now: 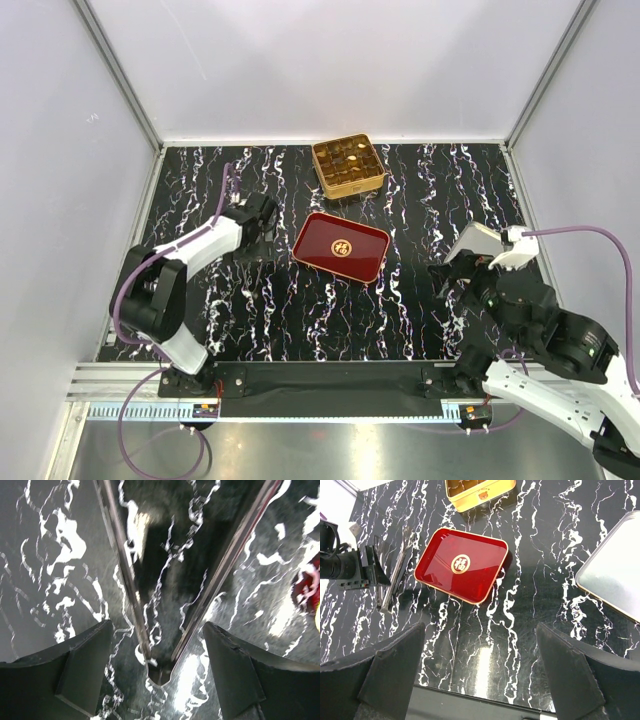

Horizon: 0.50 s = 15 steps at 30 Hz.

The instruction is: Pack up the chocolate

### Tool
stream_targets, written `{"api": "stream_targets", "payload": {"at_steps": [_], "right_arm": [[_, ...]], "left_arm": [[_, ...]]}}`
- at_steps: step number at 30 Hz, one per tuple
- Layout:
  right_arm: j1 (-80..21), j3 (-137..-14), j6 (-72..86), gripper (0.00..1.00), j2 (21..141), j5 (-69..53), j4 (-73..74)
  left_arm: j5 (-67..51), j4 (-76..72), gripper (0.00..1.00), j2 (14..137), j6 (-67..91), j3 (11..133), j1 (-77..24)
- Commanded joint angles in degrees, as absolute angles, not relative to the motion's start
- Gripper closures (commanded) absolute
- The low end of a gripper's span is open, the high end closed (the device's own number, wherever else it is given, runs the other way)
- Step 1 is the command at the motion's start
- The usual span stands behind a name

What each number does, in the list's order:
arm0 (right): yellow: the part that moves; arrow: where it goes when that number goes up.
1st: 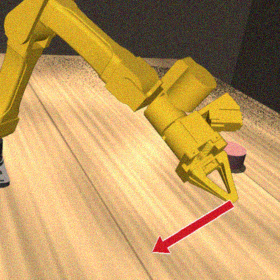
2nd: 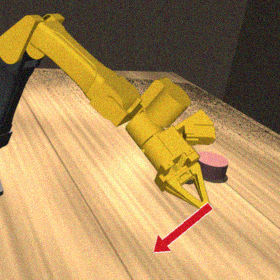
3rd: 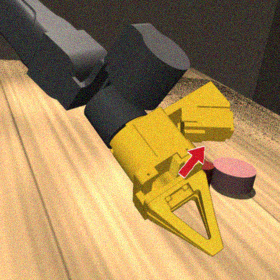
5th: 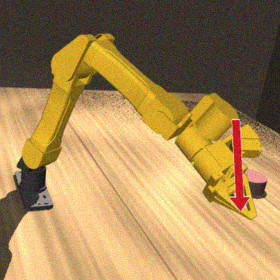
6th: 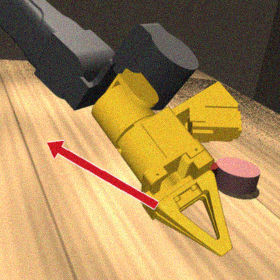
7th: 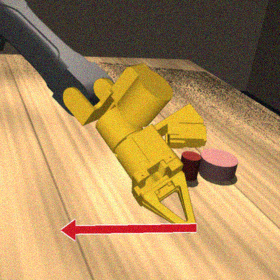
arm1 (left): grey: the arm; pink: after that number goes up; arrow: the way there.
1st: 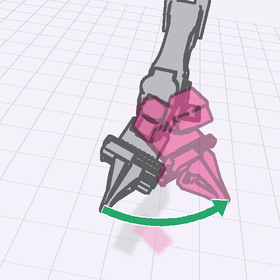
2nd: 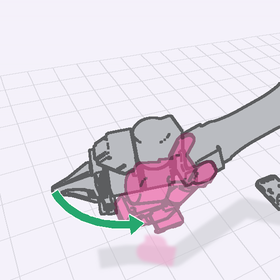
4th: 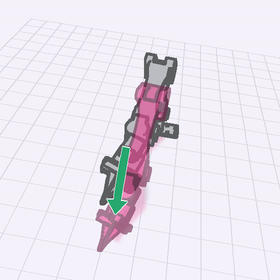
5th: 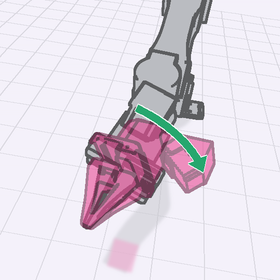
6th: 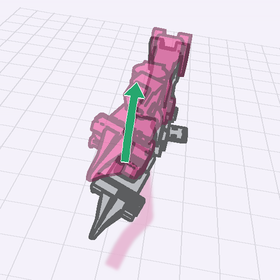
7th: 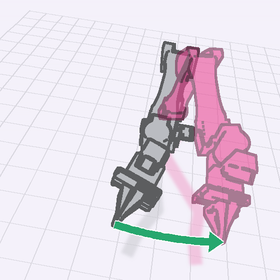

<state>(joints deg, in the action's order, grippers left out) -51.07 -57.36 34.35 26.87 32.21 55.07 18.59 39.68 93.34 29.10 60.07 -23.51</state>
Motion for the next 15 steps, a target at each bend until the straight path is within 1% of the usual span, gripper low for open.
{"api": "stream_targets", "payload": {"at_steps": [1, 3, 5, 7, 9, 10, 11, 13, 15], "right_arm": [[-51.50, -59.41, 35.77, 0.00, 30.48, 32.87, 51.16], [-51.50, -60.20, 36.30, 0.00, 34.08, 34.18, 50.02], [-51.50, -64.23, 36.13, 0.00, 41.28, 36.29, 50.79], [-51.50, -69.22, 36.74, 0.01, 48.38, 42.60, 53.52], [-51.07, -71.53, 35.78, 0.05, 52.28, 48.22, 54.66], [-50.46, -72.85, 34.38, 0.07, 55.51, 48.60, 54.06], [-48.88, -73.47, 32.28, 0.13, 57.03, 48.17, 53.27], [-40.12, -75.40, 30.86, 0.21, 61.23, 41.08, 52.30], [-33.78, -75.41, 29.36, 0.30, 63.10, 32.22, 50.20]], "left_arm": [[19.08, 44.02, 0.20, 89.57, 30.24, 64.50, -23.29], [18.20, 46.30, 0.16, 85.81, 29.10, 68.45, -23.73], [14.69, 47.11, 0.01, 83.25, 25.94, 71.79, -23.91], [9.18, 46.85, 0.01, 79.83, 23.66, 75.92, -23.99], [5.56, 45.71, 0.01, 77.88, 22.59, 78.38, -24.08], [1.80, 45.18, 0.01, 75.87, 22.50, 78.75, -24.08], [0.37, 44.31, 0.01, 74.89, 22.33, 78.75, -24.17], [-4.72, 41.06, 0.01, 70.69, 22.67, 76.13, -24.78], [-7.02, 35.46, 0.01, 66.99, 22.41, 71.92, -25.57]]}}
